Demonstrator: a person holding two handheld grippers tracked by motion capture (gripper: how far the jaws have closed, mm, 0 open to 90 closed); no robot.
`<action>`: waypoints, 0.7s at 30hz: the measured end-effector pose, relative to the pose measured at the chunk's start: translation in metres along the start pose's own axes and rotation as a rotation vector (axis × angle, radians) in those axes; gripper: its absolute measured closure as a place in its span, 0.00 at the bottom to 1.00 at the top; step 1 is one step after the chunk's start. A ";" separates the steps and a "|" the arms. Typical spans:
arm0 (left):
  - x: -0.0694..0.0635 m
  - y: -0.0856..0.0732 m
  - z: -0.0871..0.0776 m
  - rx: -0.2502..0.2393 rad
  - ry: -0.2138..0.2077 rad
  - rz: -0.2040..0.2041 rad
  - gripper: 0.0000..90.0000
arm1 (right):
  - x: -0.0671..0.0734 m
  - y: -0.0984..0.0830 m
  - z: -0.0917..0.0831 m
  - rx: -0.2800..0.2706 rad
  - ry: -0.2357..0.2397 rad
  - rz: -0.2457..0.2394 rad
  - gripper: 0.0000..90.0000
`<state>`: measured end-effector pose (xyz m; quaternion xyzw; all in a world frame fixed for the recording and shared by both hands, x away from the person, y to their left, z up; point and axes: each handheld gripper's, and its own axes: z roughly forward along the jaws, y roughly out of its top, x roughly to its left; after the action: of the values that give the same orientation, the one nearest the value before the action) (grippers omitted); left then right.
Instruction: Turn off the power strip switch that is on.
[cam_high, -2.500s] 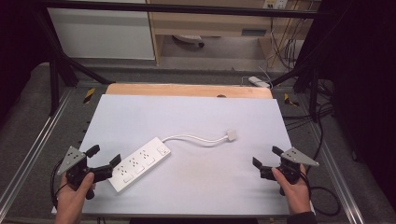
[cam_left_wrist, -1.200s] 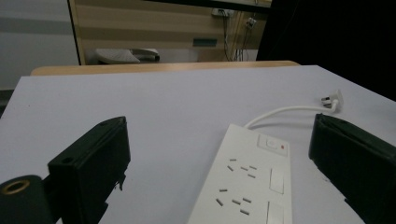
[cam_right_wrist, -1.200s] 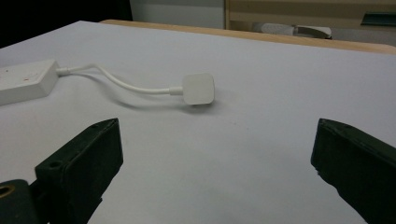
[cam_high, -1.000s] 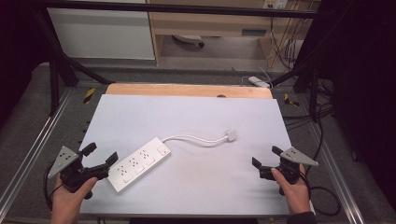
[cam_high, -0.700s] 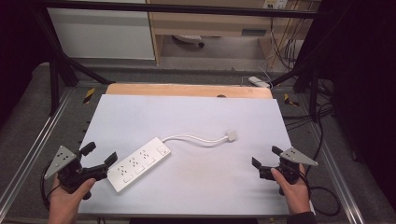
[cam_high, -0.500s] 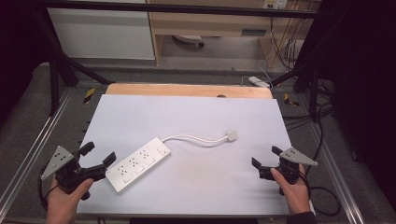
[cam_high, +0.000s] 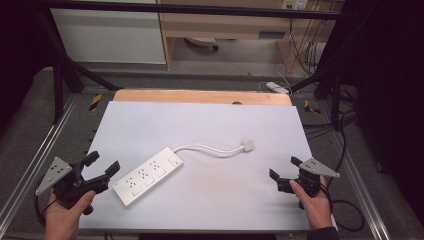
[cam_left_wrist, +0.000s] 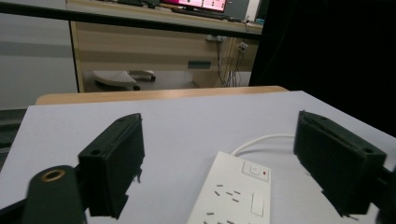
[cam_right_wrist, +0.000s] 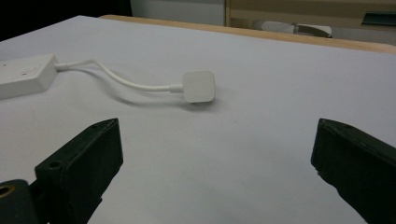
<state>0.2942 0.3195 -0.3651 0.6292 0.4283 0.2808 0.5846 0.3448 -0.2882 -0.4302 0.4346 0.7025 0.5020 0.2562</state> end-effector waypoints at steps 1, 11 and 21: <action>0.000 0.000 -0.001 -0.001 -0.003 0.000 0.23 | 0.000 0.000 0.000 0.001 0.000 0.000 0.03; 0.000 0.003 -0.005 -0.012 -0.051 -0.007 0.48 | 0.000 0.000 0.000 0.000 -0.001 -0.001 0.03; -0.003 0.004 -0.007 -0.010 -0.088 0.008 0.73 | 0.000 0.000 0.000 0.001 -0.003 -0.004 0.03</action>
<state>0.2877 0.3210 -0.3593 0.6397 0.3982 0.2577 0.6049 0.3451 -0.2882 -0.4304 0.4340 0.7033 0.5005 0.2579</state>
